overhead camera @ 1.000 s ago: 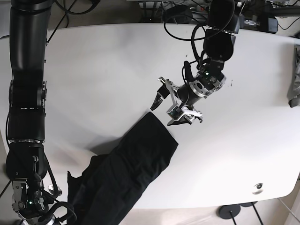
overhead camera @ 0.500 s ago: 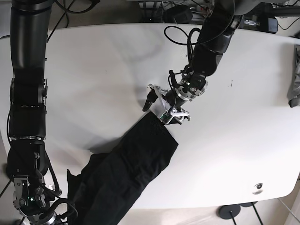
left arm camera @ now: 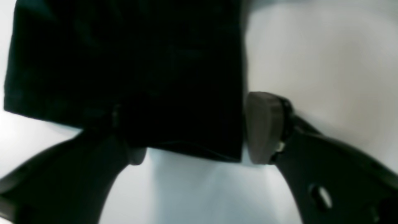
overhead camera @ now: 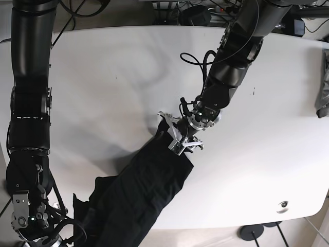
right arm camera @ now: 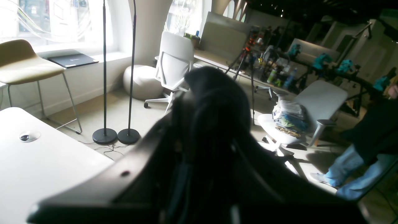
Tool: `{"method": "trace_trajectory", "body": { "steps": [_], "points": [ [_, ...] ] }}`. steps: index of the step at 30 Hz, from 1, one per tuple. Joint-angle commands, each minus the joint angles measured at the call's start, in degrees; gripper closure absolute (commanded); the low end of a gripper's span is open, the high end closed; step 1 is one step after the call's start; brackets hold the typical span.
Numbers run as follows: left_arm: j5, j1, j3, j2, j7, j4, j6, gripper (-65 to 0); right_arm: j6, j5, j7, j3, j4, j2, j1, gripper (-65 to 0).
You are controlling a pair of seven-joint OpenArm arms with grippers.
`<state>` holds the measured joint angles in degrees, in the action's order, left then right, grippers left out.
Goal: Fold the T-shirt properly
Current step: 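Grasp the black shirt's other edge with the left gripper, then stretch the black shirt between both grippers and lay it flat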
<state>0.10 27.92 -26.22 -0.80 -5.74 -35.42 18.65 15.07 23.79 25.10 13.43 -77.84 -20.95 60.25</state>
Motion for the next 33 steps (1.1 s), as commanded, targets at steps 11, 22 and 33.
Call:
{"method": "trace_trajectory", "body": {
  "steps": [11,22,33],
  "points": [
    [1.53,-1.77,8.5,-1.36,6.48,-5.86,0.82,0.0,-0.61,-0.01,-2.29,-0.73,-0.88,-0.54,2.83,-2.1],
    [1.44,-2.12,35.76,-3.73,21.69,-32.67,12.6,0.0,-1.14,-0.1,-5.72,-2.66,8.52,-2.21,2.92,-2.1],
    [1.44,27.07,41.21,-14.63,23.01,-18.87,13.04,0.0,-1.14,-0.1,-16.44,-2.66,38.33,3.06,14.55,-2.1]
  ]
}}
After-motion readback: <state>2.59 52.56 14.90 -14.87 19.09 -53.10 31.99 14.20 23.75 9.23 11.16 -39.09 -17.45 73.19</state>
